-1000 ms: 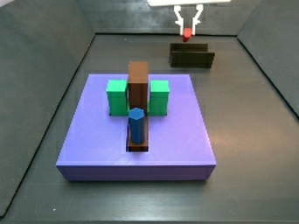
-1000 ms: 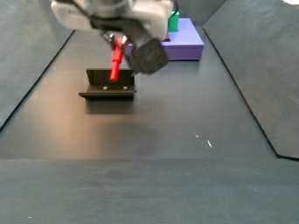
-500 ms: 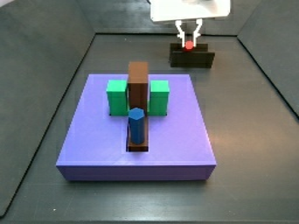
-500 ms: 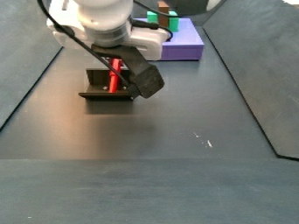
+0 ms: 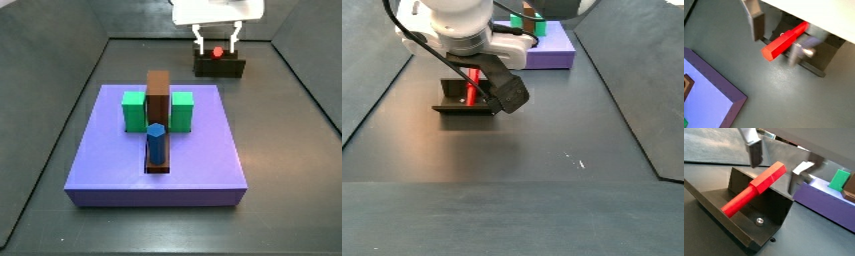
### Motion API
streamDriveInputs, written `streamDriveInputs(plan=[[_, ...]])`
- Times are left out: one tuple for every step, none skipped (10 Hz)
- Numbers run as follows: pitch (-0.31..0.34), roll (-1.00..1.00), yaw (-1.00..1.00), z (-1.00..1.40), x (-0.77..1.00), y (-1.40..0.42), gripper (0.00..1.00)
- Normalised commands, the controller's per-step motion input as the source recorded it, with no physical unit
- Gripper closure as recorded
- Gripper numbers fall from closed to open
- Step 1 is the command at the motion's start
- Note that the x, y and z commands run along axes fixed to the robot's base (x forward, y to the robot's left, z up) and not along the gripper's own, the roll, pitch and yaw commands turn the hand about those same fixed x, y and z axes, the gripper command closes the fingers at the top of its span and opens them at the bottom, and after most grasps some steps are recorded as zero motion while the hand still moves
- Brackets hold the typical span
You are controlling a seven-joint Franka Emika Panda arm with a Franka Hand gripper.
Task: Pick up the red object. Move up. Place the red object on the fixture. Regrasp the red object. Move to above the board. Insert the red object.
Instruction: Regrasp the red object.
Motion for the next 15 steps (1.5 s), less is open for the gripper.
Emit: streamDriveInputs(plan=[[-0.231, 0.55, 0.00, 0.29, 0.04, 0.00, 0.00], [-0.271, 0.52, 0.00, 0.31, 0.07, 0.00, 0.00], [-0.237, 0.82, 0.00, 0.23, 0.03, -0.08, 0.00], [-0.189, 0.92, 0.01, 0.17, 0.02, -0.10, 0.00], [-0.097, 1.00, 0.01, 0.26, 0.05, -0.15, 0.00], [-0.049, 1.00, 0.00, 0.30, 0.19, -0.24, 0.00], [0.000, 1.00, 0.00, 0.41, 0.35, -0.36, 0.00], [0.000, 1.00, 0.00, 0.47, 0.49, -0.37, 0.00], [0.006, 1.00, 0.01, 0.48, 0.54, -0.33, 0.00], [0.023, 1.00, 0.00, 0.45, 0.55, -0.31, 0.00], [0.009, 1.00, 0.00, 0.32, 0.50, -0.30, 0.00], [0.000, 1.00, 0.00, 0.19, 0.39, -0.22, 0.00], [0.000, 1.00, 0.04, 0.12, 0.39, -0.14, 0.00], [0.000, 1.00, 0.10, 0.07, 0.35, -0.08, 0.00], [0.000, 1.00, 0.33, 0.02, 0.10, 0.00, 0.00]])
